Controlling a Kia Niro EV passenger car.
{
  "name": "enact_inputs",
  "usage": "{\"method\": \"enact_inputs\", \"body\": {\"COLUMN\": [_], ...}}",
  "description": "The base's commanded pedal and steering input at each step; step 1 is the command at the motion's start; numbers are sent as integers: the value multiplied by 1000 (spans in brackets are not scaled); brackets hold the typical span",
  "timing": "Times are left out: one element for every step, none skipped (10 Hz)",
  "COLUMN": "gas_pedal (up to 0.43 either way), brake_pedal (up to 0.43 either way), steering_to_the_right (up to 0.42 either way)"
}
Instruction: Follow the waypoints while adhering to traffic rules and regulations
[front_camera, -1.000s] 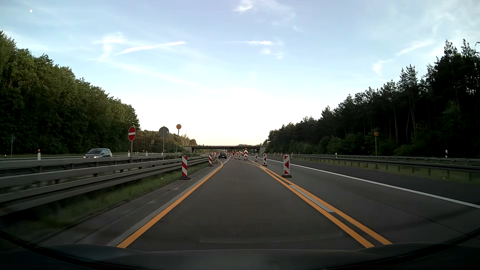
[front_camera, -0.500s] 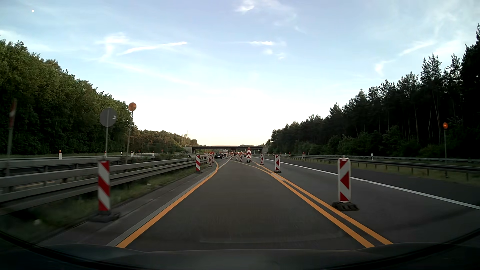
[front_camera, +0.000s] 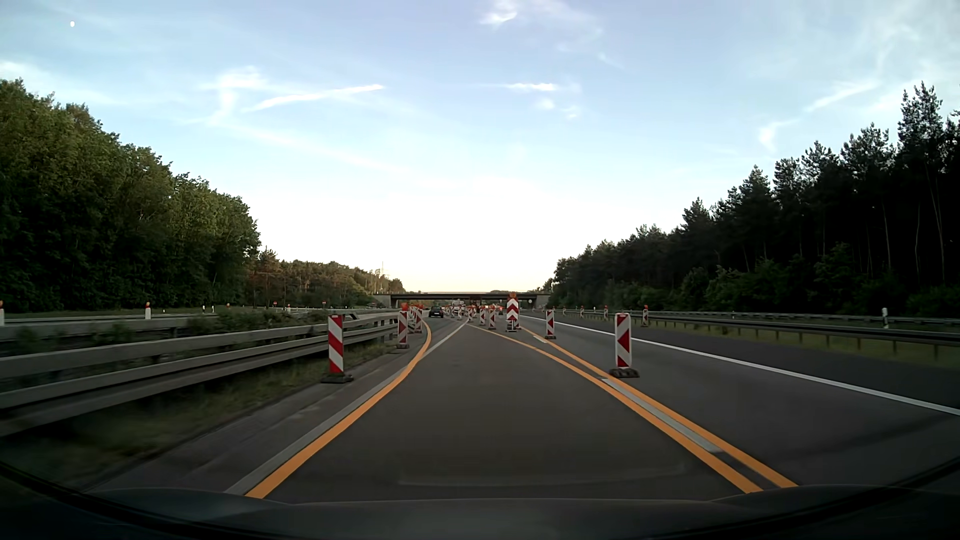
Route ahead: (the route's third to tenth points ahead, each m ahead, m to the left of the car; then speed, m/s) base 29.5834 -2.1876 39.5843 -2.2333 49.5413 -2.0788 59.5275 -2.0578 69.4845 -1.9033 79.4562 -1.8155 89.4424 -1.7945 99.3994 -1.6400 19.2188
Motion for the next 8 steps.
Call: {"method": "enact_inputs", "body": {"gas_pedal": [0,0,0,0,0,0,0,0], "brake_pedal": [0,0,0,0,0,0,0,0], "steering_to_the_right": [-14,-15,-15,-14,-15,-15,-16,-17]}}
